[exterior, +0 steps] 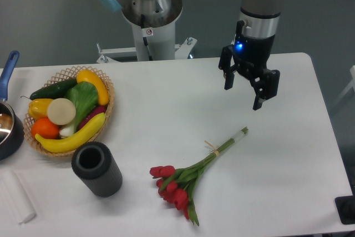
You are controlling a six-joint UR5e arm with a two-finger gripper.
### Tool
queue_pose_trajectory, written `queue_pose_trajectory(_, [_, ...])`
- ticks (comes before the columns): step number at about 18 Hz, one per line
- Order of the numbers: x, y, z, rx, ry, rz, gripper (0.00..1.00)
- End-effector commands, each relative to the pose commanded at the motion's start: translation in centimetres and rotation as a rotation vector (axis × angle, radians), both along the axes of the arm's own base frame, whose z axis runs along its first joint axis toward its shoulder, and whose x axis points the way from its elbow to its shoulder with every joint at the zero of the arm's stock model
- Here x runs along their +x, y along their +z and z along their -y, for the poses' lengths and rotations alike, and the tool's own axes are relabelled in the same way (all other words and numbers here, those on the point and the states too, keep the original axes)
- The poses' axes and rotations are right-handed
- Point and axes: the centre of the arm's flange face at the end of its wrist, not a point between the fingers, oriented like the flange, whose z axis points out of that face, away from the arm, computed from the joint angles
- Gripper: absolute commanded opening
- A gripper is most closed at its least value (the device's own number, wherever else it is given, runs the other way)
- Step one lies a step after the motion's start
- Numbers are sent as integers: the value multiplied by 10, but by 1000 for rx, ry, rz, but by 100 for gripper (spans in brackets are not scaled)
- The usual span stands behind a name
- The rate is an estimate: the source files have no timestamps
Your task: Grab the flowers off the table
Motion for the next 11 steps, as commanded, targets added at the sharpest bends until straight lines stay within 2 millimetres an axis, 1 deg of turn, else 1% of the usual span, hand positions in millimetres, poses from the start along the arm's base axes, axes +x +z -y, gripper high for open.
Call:
queue_pose_trajectory(1, [2,0,-5,7,40,21,100])
queue_pose_trajectory(3, [2,-9,-20,12,101,69,100])
queue_pose_trajectory(5, [4,-13,-32,24,100,63,100])
queue_pose_trajectory(6, [5,-18,-39,29,97,58,100])
queue_pose_trajectory(8, [3,-27,-46,49,135,63,100])
queue_pose_trajectory(9, [3,-29,-57,69,139,62,100])
queue_pose_trajectory(10, [9,-27,-70,95,131,63,100])
queue_pose_trajectory(11, [11,-29,-77,110,151,77,100])
